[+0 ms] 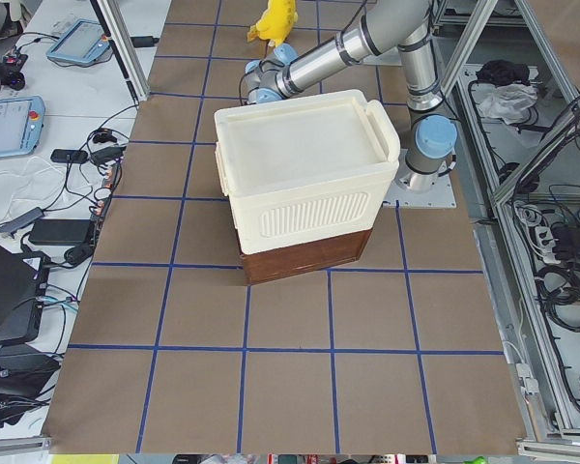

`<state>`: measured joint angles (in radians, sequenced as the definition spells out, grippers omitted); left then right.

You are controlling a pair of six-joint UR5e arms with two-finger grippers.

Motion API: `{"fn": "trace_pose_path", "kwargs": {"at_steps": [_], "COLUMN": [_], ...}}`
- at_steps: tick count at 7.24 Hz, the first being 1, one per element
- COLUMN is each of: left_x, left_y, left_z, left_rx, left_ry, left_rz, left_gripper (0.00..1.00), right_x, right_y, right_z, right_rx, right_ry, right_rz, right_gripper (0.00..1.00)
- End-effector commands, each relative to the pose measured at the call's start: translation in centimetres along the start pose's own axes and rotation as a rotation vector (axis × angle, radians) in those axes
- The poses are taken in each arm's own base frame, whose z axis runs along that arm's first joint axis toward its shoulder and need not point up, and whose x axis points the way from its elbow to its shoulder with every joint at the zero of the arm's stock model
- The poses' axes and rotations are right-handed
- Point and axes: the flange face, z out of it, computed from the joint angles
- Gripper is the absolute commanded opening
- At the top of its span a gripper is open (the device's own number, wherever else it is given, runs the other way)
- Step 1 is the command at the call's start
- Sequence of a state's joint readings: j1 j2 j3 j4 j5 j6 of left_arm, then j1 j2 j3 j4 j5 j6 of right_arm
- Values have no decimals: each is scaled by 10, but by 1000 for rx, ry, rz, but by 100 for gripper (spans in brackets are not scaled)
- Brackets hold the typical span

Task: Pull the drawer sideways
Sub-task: 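Keep pulling the drawer open with the left gripper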

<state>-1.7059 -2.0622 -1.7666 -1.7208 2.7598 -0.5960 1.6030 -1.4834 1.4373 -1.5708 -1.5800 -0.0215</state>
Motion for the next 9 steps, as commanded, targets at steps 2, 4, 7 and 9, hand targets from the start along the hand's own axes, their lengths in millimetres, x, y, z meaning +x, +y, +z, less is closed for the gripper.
{"fn": "trace_pose_path", "kwargs": {"at_steps": [2, 4, 7, 9], "left_x": [-1, -2, 1, -3], "left_y": [1, 3, 3, 1], "left_z": [-4, -5, -14, -24], "left_rx": [6, 8, 24, 35], "left_ry": [1, 2, 1, 8], "left_rz": [-2, -2, -1, -10], "left_gripper": [31, 31, 31, 31], "right_x": [0, 0, 0, 0], "right_y": [0, 0, 0, 0], "right_z": [0, 0, 0, 0], "right_rx": [0, 0, 0, 0], "right_ry": [0, 0, 0, 0], "right_rz": [0, 0, 0, 0], "right_gripper": [100, 100, 100, 100]}}
